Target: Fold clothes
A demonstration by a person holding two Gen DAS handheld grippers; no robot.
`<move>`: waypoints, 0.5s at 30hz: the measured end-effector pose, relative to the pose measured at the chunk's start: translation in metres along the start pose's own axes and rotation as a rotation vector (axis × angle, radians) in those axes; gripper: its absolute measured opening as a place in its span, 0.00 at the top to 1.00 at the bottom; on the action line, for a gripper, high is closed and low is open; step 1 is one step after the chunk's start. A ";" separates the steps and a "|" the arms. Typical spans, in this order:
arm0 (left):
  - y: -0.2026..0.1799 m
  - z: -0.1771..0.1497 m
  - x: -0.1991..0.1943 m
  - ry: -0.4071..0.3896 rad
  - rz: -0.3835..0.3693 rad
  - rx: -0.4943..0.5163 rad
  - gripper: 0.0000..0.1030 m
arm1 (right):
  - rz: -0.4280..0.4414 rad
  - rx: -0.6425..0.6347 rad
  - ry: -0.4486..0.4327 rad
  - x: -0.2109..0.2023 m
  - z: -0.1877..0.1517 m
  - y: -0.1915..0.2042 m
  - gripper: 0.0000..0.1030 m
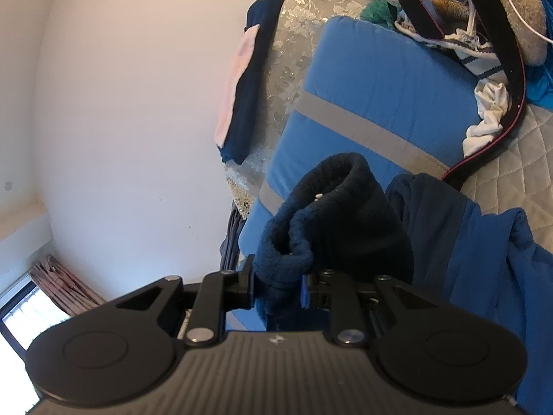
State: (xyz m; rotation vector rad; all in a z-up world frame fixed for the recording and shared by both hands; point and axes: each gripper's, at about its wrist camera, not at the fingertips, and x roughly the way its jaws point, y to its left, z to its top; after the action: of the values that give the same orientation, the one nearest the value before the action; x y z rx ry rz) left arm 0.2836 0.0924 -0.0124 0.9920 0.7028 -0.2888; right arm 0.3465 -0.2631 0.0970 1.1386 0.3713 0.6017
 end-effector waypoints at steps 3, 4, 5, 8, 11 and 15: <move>-0.006 -0.001 0.010 0.037 0.007 0.043 0.57 | 0.001 0.004 -0.024 -0.002 0.004 0.000 0.76; -0.007 -0.003 0.014 0.054 0.013 0.056 0.63 | 0.001 0.004 -0.030 -0.003 0.006 0.000 0.76; -0.007 -0.003 0.016 0.061 0.006 0.057 0.69 | 0.001 0.003 -0.036 -0.004 0.007 0.000 0.76; 0.000 -0.001 0.018 0.060 -0.025 0.029 0.77 | 0.001 -0.006 -0.046 -0.006 0.008 0.000 0.76; 0.004 0.000 0.016 0.042 -0.027 0.004 0.84 | -0.002 -0.006 -0.040 -0.006 0.008 0.000 0.76; 0.014 -0.006 0.009 0.016 0.031 -0.091 0.90 | -0.008 -0.011 -0.028 -0.002 0.006 0.000 0.76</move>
State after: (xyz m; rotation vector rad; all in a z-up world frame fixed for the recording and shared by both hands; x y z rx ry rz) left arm 0.2951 0.1056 -0.0108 0.9192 0.7082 -0.2200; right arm 0.3482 -0.2687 0.0995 1.1330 0.3478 0.5795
